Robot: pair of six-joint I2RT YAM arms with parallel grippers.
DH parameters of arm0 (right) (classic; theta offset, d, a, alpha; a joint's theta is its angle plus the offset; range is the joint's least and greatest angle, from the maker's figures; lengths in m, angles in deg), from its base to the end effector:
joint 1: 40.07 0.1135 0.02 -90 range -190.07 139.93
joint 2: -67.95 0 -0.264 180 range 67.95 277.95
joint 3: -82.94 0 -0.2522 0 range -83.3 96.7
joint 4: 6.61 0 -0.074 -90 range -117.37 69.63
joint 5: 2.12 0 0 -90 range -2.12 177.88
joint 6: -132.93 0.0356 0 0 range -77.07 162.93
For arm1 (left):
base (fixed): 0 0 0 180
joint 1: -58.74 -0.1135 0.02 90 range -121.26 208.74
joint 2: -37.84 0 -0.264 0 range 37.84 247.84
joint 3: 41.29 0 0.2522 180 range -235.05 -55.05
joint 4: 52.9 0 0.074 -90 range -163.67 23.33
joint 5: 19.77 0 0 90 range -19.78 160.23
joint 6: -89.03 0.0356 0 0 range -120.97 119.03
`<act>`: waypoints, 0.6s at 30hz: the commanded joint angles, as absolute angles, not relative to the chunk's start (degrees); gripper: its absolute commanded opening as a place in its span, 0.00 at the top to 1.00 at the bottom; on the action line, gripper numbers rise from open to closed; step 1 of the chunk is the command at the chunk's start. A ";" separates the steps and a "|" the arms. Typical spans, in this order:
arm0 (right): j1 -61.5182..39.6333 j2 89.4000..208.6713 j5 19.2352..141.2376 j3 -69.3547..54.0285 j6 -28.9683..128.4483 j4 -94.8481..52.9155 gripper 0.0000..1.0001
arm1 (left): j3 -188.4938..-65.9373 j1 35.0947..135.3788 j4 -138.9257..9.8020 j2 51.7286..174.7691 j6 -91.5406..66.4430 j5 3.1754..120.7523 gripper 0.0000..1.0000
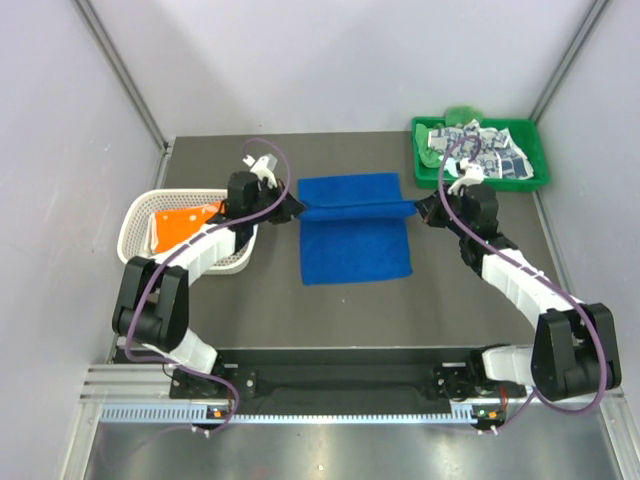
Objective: Fold and stack the towels
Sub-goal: Fold the towel
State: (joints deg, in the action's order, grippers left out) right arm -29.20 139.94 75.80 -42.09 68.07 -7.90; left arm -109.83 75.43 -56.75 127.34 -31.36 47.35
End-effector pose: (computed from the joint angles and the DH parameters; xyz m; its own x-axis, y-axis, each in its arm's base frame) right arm 0.2764 0.0607 0.2566 -0.4405 0.3384 -0.8315 -0.2125 0.8606 0.4628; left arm 0.3314 -0.1138 0.2425 -0.6516 -0.2912 -0.7005 0.3165 0.7348 -0.5999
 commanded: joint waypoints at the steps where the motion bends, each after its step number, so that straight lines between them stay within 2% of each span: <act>1: -28.64 138.97 76.02 -44.08 68.15 -4.91 1.00 | -107.52 75.70 -54.89 125.73 -30.67 47.90 1.00; 18: -28.64 149.51 72.41 -57.19 74.39 8.37 1.00 | -97.06 79.91 -45.84 133.55 -33.14 48.34 1.00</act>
